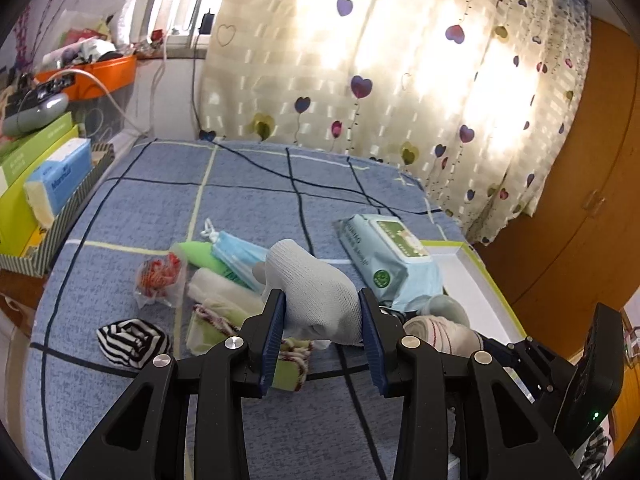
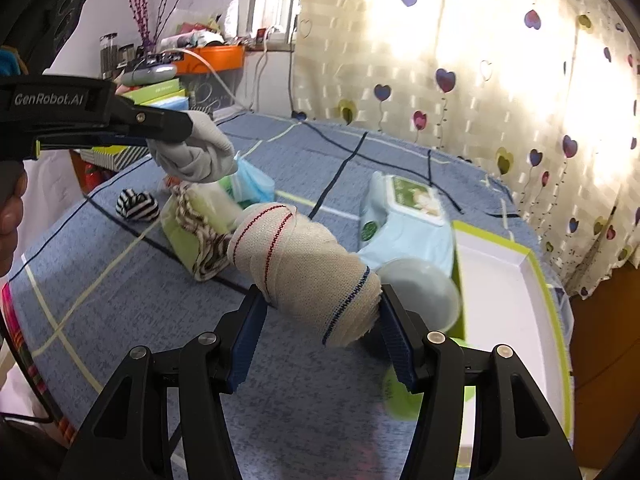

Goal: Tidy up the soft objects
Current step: 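Carry the grey sock and white rolled towel over the green-rimmed white box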

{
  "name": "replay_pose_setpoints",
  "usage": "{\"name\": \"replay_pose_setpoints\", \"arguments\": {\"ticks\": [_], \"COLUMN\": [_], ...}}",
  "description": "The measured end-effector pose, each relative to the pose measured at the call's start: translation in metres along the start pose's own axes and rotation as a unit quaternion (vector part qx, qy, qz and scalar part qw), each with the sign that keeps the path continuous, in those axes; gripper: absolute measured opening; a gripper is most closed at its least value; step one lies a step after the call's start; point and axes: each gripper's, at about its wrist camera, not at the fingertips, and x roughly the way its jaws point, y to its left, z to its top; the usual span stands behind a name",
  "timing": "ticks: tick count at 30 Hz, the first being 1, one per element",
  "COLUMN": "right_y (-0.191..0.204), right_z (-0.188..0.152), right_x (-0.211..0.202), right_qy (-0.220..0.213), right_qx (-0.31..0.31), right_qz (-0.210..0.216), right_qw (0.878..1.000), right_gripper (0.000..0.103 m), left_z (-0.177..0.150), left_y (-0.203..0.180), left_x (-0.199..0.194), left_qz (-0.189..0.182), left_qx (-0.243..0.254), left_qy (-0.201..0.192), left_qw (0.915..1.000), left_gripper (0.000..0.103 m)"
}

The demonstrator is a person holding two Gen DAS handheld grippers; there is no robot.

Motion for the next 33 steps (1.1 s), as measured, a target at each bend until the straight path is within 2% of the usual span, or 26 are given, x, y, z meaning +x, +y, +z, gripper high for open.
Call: {"name": "replay_pose_setpoints", "arguments": {"ticks": [5,16,23,33], "right_y": [-0.011,-0.053,-0.092,-0.137], "right_z": [0.002,-0.004,-0.018,-0.044], "right_x": [-0.008,-0.026,-0.035,-0.036], "right_qy": [-0.004,0.000,0.019,0.053], "right_qx": [0.010,0.040,0.066,0.094], "right_qz": [-0.018,-0.073,-0.121,-0.167], "right_qw": [1.000,0.997,0.990,0.980], "right_gripper": [0.057,0.057,0.057,0.057], "left_z": [0.004,0.011,0.010,0.002], "left_y": [-0.014,-0.059,-0.098,-0.153], "left_x": [0.001,0.021,0.043,0.084], "left_qz": [-0.014,-0.075,-0.120,-0.170], "left_qx": [0.015,0.047,0.071,0.099], "left_qy": [-0.002,0.014,0.035,0.077], "left_qw": [0.9998,0.9959,0.9896,0.9774], "left_gripper": [0.035,0.035,0.035,0.035]}}
